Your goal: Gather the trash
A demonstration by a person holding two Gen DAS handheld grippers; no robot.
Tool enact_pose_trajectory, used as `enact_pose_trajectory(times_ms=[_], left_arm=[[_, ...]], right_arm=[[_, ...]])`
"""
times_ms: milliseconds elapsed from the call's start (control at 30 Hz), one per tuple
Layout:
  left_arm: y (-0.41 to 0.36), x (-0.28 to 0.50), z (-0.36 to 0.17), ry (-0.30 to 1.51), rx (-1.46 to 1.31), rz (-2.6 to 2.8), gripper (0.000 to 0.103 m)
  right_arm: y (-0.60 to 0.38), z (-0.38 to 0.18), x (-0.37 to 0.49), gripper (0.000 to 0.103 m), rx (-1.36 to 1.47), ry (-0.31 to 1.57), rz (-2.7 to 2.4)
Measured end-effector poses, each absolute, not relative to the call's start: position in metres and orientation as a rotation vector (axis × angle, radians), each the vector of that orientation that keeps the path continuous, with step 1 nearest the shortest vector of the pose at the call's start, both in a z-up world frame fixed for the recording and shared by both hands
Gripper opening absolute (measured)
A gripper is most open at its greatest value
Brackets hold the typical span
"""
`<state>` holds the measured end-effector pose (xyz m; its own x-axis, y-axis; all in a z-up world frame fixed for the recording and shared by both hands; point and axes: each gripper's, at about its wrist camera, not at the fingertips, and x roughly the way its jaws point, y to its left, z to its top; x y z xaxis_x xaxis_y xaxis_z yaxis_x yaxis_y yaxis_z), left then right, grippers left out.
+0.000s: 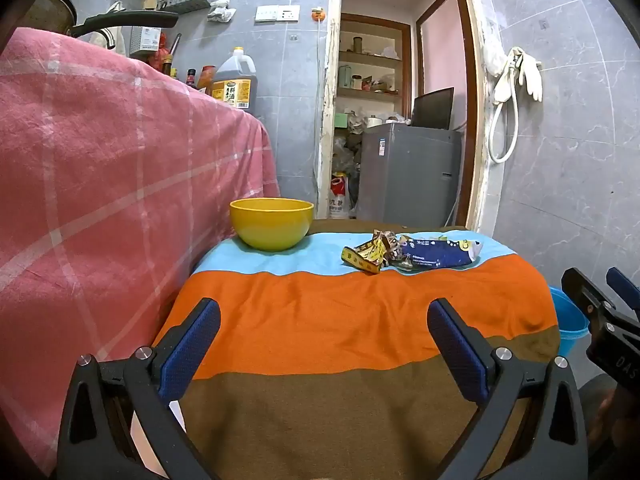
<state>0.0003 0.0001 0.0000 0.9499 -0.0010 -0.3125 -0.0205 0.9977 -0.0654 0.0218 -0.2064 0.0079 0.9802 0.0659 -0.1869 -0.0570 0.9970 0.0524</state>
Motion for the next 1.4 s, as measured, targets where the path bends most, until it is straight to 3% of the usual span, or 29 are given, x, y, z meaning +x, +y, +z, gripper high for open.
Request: enact_pose_trajectory(times_ms=[1400], left_arm=[[0.0020,0.0031,-0.0001,0.314,-0.063,0.006,0.102]], right_arm=[[-0.2091,0.0062,0.0229,0.103,0.058,0.191,0.062]])
